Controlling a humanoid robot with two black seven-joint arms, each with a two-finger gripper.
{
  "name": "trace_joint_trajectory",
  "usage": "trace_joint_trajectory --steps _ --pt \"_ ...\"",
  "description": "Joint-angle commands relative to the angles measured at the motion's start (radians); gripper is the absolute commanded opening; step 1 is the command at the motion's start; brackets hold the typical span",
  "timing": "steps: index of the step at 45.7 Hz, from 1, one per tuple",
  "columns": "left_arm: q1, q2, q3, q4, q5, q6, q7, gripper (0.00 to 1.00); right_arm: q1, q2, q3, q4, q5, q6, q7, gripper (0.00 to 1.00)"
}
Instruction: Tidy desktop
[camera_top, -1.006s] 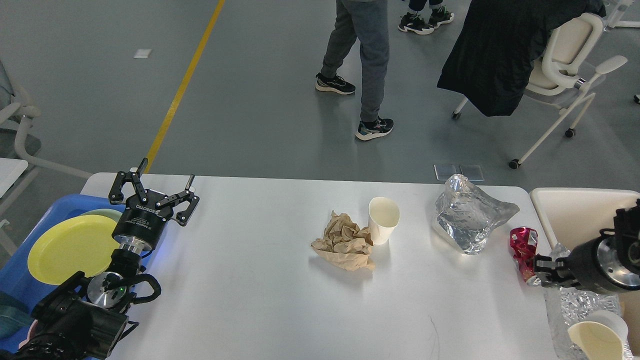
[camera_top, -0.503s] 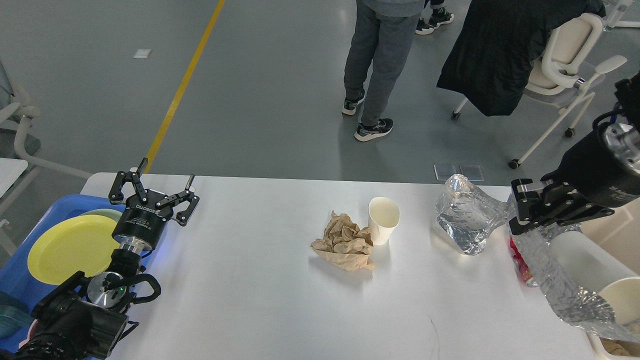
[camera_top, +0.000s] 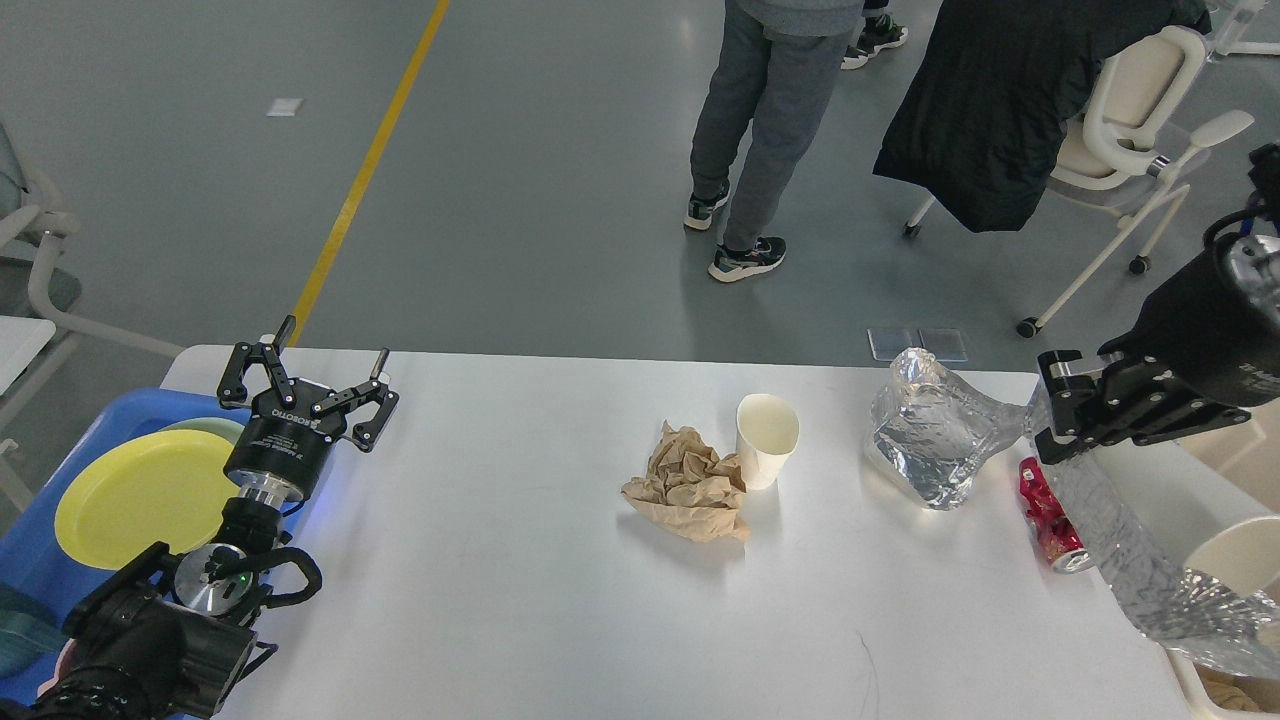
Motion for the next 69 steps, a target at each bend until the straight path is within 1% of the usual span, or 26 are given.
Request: trace_joint_trajectory --steps 1,6,13,19,21,32,38,41,44,49,55,62,66,67,68,69 --pt "0.0 0.0 0.0 0.0 0.0 0.0 0.0 1.0 -0.025 -0.005 -0.033 -0.046 -0.024 -0.016 -0.005 0.0" --pt "0.0 0.0 0.0 0.0 0.0 0.0 0.0 1.0 -0.135 -0.029 -0.085 -0.153 -0.042 -0.056 -0.005 0.0" --pt "0.0 0.0 0.0 0.0 0.0 0.0 0.0 1.0 -0.339 -0.112 -0.106 -0.325 -0.044 -0.128 -0.005 0.0" --pt "0.0 0.0 0.0 0.0 0.0 0.0 0.0 1.0 -0.505 -0.152 -0.106 -0.437 -0.044 -0.222 -0.003 0.0" --pt "0.0 0.0 0.0 0.0 0.0 0.0 0.0 1.0 -0.565 -0.158 -0.106 -0.477 -0.042 -0.266 -0.003 0.0" --pt "0.0 0.0 0.0 0.0 0.0 0.0 0.0 1.0 -0.966 -0.155 -0.09 -0.765 -0.012 -0.594 -0.005 0.0" --pt "0.0 0.0 0.0 0.0 0.0 0.0 0.0 1.0 -1.218 -0.134 -0.048 -0.945 0.118 -0.709 -0.005 0.0" --pt "0.0 0.0 0.0 0.0 0.0 0.0 0.0 1.0 -1.353 -0.086 -0.028 -1.055 0.209 -0.766 -0.005 0.0" --pt "0.0 0.0 0.0 0.0 0.0 0.0 0.0 1.0 -1.45 -0.038 -0.022 -1.136 0.267 -0.794 -0.005 0.0" --pt "0.0 0.0 0.0 0.0 0.0 0.0 0.0 1.0 -1.54 -0.008 -0.021 -1.224 0.32 -0.802 -0.005 0.0" --pt "0.0 0.0 0.0 0.0 0.0 0.0 0.0 1.0 -1.585 0.006 -0.019 -1.281 0.326 -0.802 -0.005 0.0" --pt "0.0 0.0 0.0 0.0 0.0 0.0 0.0 1.0 -1.683 0.037 -0.019 -1.417 0.327 -0.794 -0.005 0.0" --pt "0.0 0.0 0.0 0.0 0.0 0.0 0.0 1.0 -1.694 0.044 -0.018 -1.439 0.327 -0.792 -0.005 0.0" --pt "0.0 0.0 0.0 0.0 0.0 0.0 0.0 1.0 -1.694 0.044 -0.017 -1.44 0.327 -0.789 -0.003 0.13" --pt "0.0 0.0 0.0 0.0 0.0 0.0 0.0 1.0 -1.694 0.046 -0.014 -1.44 0.327 -0.786 -0.003 0.58" --pt "0.0 0.0 0.0 0.0 0.0 0.0 0.0 1.0 -1.694 0.048 -0.013 -1.44 0.327 -0.785 -0.003 1.0"
